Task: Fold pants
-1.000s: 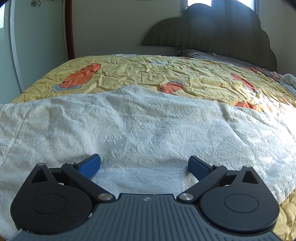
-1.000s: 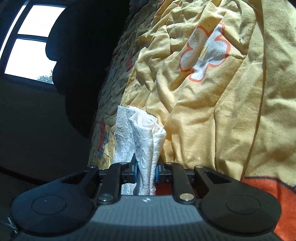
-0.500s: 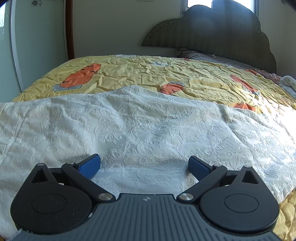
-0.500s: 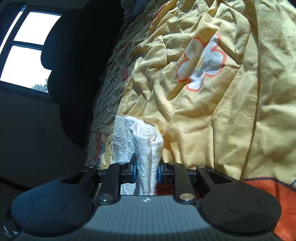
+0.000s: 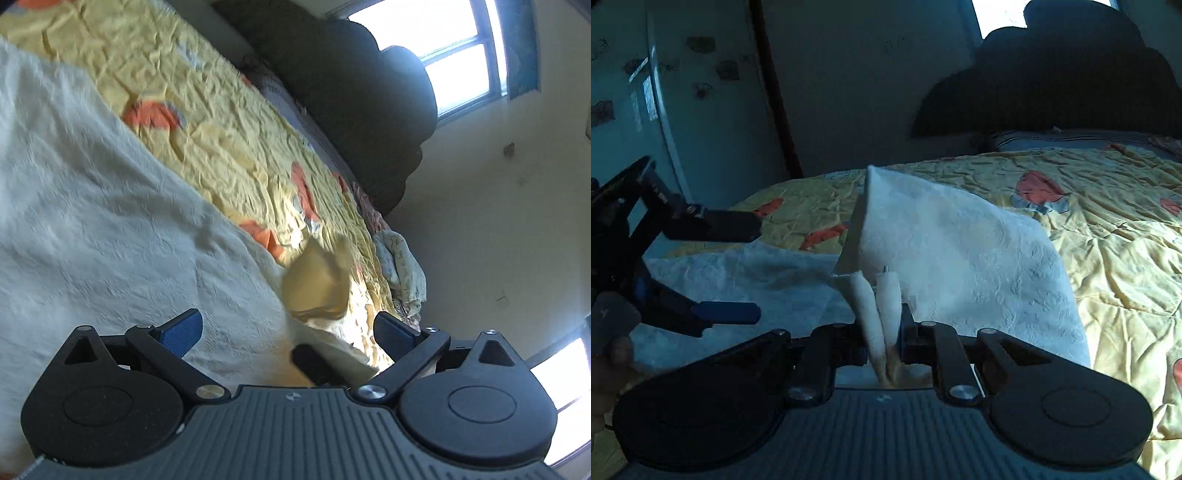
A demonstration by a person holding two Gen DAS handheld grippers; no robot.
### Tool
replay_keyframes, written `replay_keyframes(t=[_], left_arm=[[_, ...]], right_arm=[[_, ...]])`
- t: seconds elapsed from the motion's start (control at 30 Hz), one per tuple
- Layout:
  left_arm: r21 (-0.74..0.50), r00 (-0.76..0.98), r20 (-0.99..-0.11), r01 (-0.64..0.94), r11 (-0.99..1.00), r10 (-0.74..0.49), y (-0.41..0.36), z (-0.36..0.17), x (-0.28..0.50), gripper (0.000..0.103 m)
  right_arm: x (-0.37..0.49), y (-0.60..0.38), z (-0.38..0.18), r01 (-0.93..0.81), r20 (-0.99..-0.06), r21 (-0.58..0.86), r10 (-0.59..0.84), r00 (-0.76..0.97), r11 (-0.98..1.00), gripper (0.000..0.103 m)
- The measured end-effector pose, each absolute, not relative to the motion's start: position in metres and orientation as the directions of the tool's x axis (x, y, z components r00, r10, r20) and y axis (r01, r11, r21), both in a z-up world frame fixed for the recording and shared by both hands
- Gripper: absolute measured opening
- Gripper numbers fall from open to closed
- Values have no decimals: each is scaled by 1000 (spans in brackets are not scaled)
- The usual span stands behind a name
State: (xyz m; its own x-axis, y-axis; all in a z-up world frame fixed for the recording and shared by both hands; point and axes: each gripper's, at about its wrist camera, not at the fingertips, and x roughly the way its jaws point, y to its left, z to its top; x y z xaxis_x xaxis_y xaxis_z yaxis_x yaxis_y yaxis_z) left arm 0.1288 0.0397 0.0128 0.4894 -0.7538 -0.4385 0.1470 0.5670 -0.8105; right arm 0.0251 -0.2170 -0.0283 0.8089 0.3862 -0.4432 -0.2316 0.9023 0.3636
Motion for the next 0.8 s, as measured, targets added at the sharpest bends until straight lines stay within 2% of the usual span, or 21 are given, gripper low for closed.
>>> replay_keyframes(t=[0.07, 0.2, 0.23, 0.27, 0.4, 0.47, 0.53, 0.6, 0.67, 0.8], left_arm=[[-804, 467, -494, 76, 590, -734, 30, 2, 140, 99], [-845, 459, -461, 35, 533, -760, 17, -6, 148, 96], [-842, 465, -462, 38, 538, -755, 12, -4, 150, 87], [-835, 468, -471, 37, 550, -747, 6, -3, 152, 71], [-768, 433, -559, 53, 639, -708, -14, -2, 160, 44], [-721, 446, -601, 55, 690, -663, -12, -2, 160, 14], [-693, 473, -610, 73, 718, -636, -8, -1, 159, 10], [-656, 499, -613, 111, 747, -612, -6, 6, 155, 8], [-589, 533, -618, 173, 789, -578, -3, 21, 149, 8], [-449, 621, -607, 246, 859, -495, 18, 53, 133, 8]], right_arm=[[24, -209, -31, -232, -444, 386, 400, 801, 893, 14], [21, -204, -31, -249, -453, 352, 397, 798, 902, 14], [22, -202, -31, -256, -457, 335, 394, 797, 907, 15], [22, -200, -30, -260, -459, 322, 391, 798, 910, 16], [16, -190, -27, -255, -461, 249, 346, 817, 934, 19], [14, -189, -27, -261, -468, 243, 348, 812, 934, 26], [11, -186, -28, -275, -477, 232, 355, 804, 933, 36], [5, -186, -29, -310, -464, 238, 388, 796, 920, 37], [2, -185, -29, -354, -461, 285, 451, 765, 891, 26], [8, -171, -14, -407, -413, 364, 537, 736, 838, 24]])
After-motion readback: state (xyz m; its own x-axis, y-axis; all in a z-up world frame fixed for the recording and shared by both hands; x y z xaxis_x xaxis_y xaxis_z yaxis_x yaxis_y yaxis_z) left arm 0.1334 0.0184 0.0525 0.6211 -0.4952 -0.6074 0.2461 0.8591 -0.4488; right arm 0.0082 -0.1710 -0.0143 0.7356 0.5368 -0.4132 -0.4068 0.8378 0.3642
